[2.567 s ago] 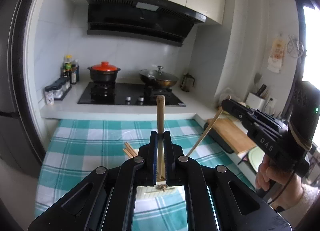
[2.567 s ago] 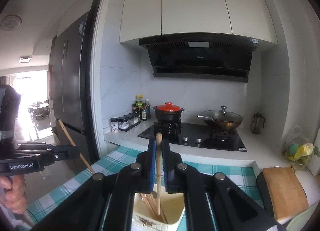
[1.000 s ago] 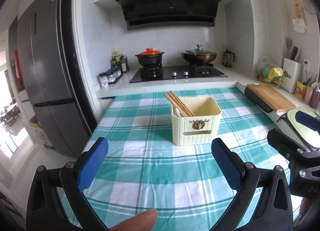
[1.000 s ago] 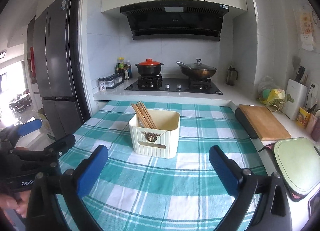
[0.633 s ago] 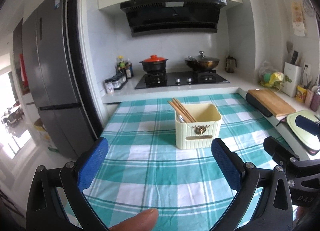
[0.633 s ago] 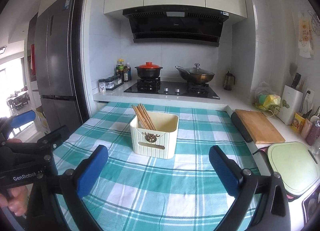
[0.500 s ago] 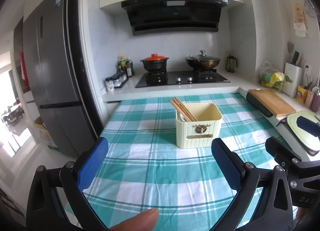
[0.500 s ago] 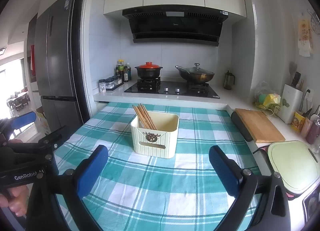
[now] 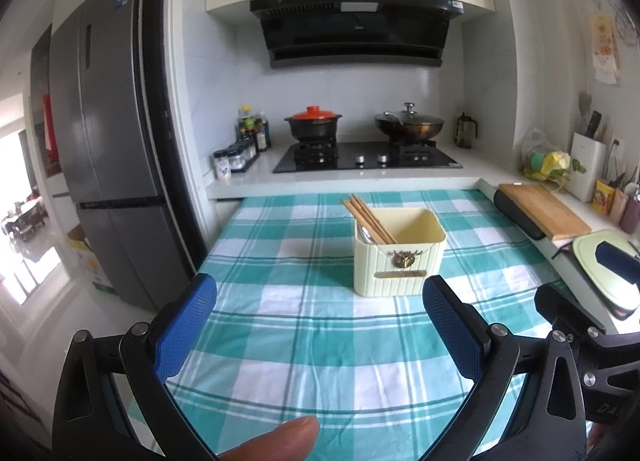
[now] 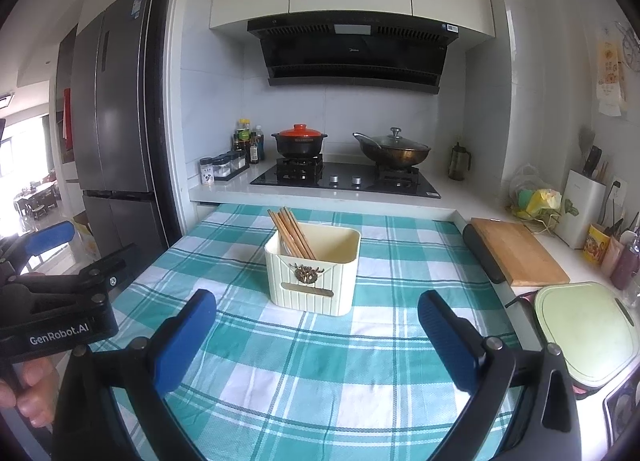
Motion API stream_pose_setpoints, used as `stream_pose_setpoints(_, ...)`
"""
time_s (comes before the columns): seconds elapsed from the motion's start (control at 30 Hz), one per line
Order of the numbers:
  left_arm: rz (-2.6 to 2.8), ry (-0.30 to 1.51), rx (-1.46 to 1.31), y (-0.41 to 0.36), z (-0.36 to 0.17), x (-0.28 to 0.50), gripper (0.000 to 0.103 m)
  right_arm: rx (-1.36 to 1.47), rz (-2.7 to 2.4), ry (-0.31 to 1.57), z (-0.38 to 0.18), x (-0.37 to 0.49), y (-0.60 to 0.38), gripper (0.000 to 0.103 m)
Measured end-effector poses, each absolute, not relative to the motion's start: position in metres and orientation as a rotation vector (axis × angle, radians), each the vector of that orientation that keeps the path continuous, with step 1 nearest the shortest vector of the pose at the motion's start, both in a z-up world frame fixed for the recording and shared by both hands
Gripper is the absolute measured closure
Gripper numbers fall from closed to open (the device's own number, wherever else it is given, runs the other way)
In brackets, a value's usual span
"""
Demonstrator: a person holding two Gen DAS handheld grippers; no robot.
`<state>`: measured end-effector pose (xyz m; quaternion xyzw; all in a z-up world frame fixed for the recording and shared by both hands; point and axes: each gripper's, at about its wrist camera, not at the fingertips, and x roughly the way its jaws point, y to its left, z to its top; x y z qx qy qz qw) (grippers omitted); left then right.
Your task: Organize utensils
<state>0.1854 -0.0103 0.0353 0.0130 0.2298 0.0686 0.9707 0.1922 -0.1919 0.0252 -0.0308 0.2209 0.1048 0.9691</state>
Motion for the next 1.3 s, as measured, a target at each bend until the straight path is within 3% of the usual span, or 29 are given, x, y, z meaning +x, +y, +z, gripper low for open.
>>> stream_pose_setpoints(1.3,0.145,0.485,0.03,-0.0075,0.0268,0.1953,0.0,-0.056,0.232,0.462,0.0205,0.1944,-0.1861,0.0)
